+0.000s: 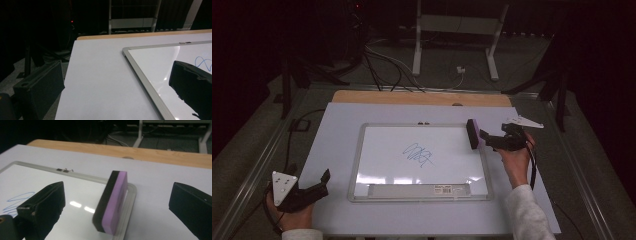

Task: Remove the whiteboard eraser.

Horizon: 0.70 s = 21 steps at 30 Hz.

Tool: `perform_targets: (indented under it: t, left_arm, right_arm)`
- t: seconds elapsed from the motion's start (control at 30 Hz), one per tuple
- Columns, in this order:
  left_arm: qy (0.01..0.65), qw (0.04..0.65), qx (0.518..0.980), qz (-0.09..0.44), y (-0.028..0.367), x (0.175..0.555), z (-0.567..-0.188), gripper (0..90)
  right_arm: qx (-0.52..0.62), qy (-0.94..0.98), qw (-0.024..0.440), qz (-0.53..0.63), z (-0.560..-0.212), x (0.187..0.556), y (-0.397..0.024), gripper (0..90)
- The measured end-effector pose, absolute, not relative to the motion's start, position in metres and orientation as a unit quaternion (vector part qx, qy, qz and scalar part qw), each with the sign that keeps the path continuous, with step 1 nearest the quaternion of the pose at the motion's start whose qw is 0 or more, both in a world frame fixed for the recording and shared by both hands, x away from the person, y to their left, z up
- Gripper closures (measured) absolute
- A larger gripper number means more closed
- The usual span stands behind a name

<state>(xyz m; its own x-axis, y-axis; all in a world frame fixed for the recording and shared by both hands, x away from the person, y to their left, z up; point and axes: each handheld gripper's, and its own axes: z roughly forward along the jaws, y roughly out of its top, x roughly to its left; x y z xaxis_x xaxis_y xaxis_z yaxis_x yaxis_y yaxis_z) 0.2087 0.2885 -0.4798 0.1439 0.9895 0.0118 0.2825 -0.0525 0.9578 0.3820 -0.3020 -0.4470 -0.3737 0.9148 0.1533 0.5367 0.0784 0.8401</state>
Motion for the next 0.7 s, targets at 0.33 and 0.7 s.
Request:
perform_targets:
  t: [0.33, 0.7]
  left_arm:
    - [0.523, 0.448, 0.609, 0.394, 0.289, 0.209, -0.48, 0.6]
    - [0.521, 0.445, 0.612, 0.394, 0.288, 0.209, -0.48, 0.6]
  right_arm:
    - [0.542, 0.714, 0.149, 0.418, -0.465, 0.401, -0.298, 49.2]
    - [0.566, 0.713, 0.085, 0.404, -0.486, 0.409, -0.289, 49.7]
